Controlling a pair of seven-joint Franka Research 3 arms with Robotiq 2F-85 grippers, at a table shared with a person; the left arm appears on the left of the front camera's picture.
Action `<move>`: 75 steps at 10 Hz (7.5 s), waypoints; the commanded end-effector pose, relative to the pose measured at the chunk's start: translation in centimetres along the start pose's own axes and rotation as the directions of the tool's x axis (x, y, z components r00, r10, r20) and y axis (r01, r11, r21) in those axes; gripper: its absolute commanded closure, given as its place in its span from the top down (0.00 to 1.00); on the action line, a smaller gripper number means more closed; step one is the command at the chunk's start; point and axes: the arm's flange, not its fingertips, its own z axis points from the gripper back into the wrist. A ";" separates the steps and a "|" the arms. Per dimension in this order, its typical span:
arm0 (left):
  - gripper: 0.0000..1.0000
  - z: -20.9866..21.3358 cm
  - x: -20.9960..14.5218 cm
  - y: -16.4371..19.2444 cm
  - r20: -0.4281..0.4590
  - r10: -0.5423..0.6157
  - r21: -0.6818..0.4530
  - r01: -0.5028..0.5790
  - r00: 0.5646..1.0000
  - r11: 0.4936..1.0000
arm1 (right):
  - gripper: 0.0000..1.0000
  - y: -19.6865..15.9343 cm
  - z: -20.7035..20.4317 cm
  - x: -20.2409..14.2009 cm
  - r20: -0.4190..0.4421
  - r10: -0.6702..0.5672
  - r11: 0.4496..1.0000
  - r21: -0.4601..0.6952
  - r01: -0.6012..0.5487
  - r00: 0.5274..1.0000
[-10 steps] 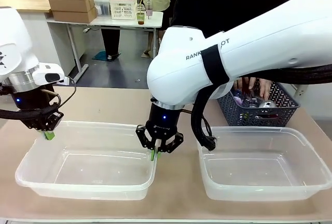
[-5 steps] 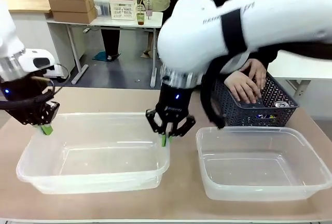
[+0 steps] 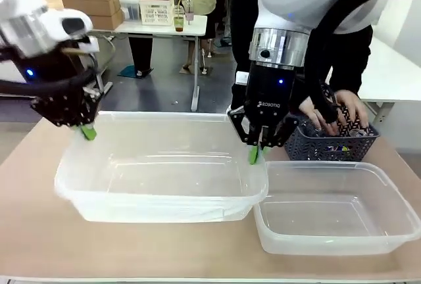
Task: Sort the waste into each basket.
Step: Pick up the Organizing box on the left side of the table and lift it, then offer the picked Organizing box to the human.
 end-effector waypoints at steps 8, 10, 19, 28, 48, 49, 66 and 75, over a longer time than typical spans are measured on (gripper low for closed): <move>0.06 -0.5 5.9 -8.9 -0.041 0.021 -0.065 -0.024 0.999 0.998 | 0.07 -7.8 1.2 1.8 -0.035 0.000 1.000 0.024 0.000 0.999; 0.06 -1.9 7.7 -12.3 -0.062 -0.006 -0.053 0.003 0.998 0.999 | 0.07 -11.0 1.4 1.7 -0.038 0.003 0.999 0.033 -0.002 0.999; 0.06 -3.6 7.9 -12.2 -0.087 -0.038 -0.024 0.036 0.995 0.999 | 0.07 -13.0 1.7 2.3 -0.051 -0.035 0.999 0.028 0.037 0.998; 0.06 -3.6 7.9 -12.2 -0.087 -0.038 -0.024 0.036 0.995 0.999 | 0.07 -13.0 1.7 2.3 -0.051 -0.035 0.999 0.028 0.037 0.998; 0.06 -3.6 7.9 -12.2 -0.087 -0.038 -0.024 0.036 0.995 0.999 | 0.07 -13.0 1.7 2.3 -0.051 -0.035 0.999 0.028 0.037 0.998; 0.06 -3.6 7.9 -12.2 -0.087 -0.038 -0.024 0.036 0.995 0.999 | 0.07 -13.0 1.7 2.3 -0.051 -0.035 0.999 0.028 0.037 0.998; 0.06 -3.6 7.9 -12.2 -0.087 -0.038 -0.024 0.036 0.995 0.999 | 0.07 -13.0 1.7 2.3 -0.051 -0.035 0.999 0.028 0.037 0.998; 0.06 -3.6 7.9 -12.2 -0.087 -0.038 -0.024 0.036 0.995 0.999 | 0.07 -13.0 1.7 2.3 -0.051 -0.035 0.999 0.028 0.037 0.998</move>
